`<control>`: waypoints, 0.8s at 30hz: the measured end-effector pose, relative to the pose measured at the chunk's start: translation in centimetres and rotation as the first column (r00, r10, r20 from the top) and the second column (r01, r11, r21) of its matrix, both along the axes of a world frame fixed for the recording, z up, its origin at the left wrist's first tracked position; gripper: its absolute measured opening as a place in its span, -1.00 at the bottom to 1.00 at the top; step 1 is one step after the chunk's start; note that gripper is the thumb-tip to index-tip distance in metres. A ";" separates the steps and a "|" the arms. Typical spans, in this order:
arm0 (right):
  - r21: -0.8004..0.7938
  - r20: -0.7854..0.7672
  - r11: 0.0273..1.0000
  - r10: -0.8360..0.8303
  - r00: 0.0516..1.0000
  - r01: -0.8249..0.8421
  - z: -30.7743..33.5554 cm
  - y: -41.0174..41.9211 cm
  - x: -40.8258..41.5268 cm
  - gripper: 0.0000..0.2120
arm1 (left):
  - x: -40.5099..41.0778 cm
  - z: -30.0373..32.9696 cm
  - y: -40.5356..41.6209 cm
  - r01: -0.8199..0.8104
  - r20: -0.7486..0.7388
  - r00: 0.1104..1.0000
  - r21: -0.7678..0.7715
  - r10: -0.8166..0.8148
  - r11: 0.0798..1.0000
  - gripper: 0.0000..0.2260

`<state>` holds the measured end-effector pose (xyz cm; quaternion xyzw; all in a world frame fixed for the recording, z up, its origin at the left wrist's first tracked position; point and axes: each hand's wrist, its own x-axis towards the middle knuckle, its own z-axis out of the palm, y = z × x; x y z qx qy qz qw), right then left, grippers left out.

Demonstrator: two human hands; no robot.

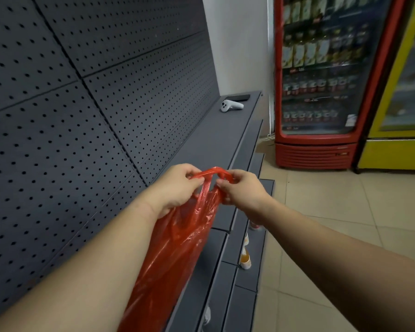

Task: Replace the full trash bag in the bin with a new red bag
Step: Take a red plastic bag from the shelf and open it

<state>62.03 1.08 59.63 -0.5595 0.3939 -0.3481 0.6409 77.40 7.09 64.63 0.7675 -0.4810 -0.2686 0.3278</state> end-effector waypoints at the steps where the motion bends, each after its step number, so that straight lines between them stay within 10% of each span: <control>1: 0.008 0.028 1.000 0.011 1.000 -0.011 0.5 0.5 -1.5 -0.88 | -1.4 0.5 0.4 -0.001 0.007 1.000 -0.033 0.002 0.999 -0.92; 17: 0.052 0.085 0.997 -0.057 0.995 0.053 11.3 11.0 -35.1 -0.80 | -33.5 8.1 11.7 0.184 0.233 0.968 -0.424 -0.089 0.887 -0.71; 24: 0.115 0.035 0.984 -0.138 0.990 0.133 13.3 13.8 -43.4 -0.75 | -42.5 7.7 12.5 0.288 0.313 0.924 -0.192 -0.219 0.938 -0.75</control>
